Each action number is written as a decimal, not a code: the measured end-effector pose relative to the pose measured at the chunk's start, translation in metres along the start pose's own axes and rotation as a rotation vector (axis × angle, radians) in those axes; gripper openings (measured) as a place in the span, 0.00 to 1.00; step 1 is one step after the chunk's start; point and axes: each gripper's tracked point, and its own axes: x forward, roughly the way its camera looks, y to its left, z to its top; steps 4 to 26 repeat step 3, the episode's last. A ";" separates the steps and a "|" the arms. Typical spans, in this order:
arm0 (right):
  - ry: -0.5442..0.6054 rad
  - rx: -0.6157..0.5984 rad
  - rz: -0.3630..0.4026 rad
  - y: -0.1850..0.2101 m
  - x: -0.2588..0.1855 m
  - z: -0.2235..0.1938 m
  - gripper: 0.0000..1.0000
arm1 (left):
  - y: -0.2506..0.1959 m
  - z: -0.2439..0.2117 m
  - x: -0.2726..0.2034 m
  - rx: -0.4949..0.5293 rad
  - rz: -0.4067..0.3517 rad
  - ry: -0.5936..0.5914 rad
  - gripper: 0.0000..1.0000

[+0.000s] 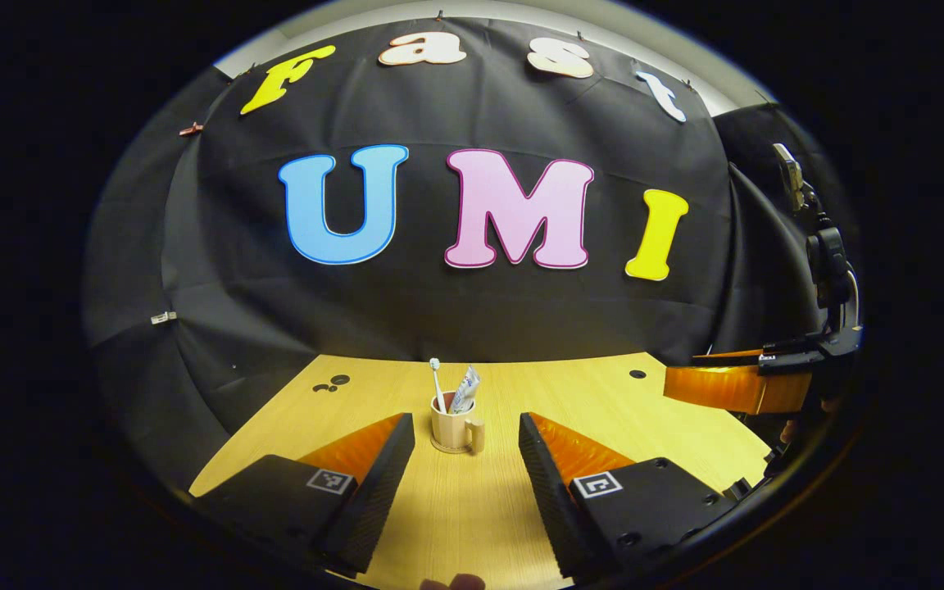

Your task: Put the toothbrush and toothpaste on the desktop into the cup, then pick up the cup and place it on the coaster on the desktop.

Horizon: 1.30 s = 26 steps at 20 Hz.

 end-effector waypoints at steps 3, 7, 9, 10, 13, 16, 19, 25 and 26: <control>0.002 0.000 0.001 0.000 -0.001 -0.002 0.75 | -0.001 0.000 -0.001 0.001 0.002 0.002 0.82; 0.002 0.000 0.001 0.000 -0.001 -0.002 0.75 | -0.001 0.000 -0.001 0.001 0.002 0.002 0.82; 0.002 0.000 0.001 0.000 -0.001 -0.002 0.75 | -0.001 0.000 -0.001 0.001 0.002 0.002 0.82; 0.002 0.000 0.001 0.000 -0.001 -0.002 0.75 | -0.001 0.000 -0.001 0.001 0.002 0.002 0.82; 0.002 0.000 0.001 0.000 -0.001 -0.002 0.75 | -0.001 0.000 -0.001 0.001 0.002 0.002 0.82; 0.002 0.000 0.001 0.000 -0.001 -0.002 0.75 | -0.001 0.000 -0.001 0.001 0.002 0.002 0.82; 0.002 0.000 0.001 0.000 -0.001 -0.002 0.75 | -0.001 0.000 -0.001 0.001 0.002 0.002 0.82; 0.002 0.000 0.001 0.000 -0.001 -0.002 0.75 | -0.001 0.000 -0.001 0.001 0.002 0.002 0.82; 0.002 0.000 0.001 0.000 -0.001 -0.002 0.75 | -0.001 0.000 -0.001 0.001 0.002 0.002 0.82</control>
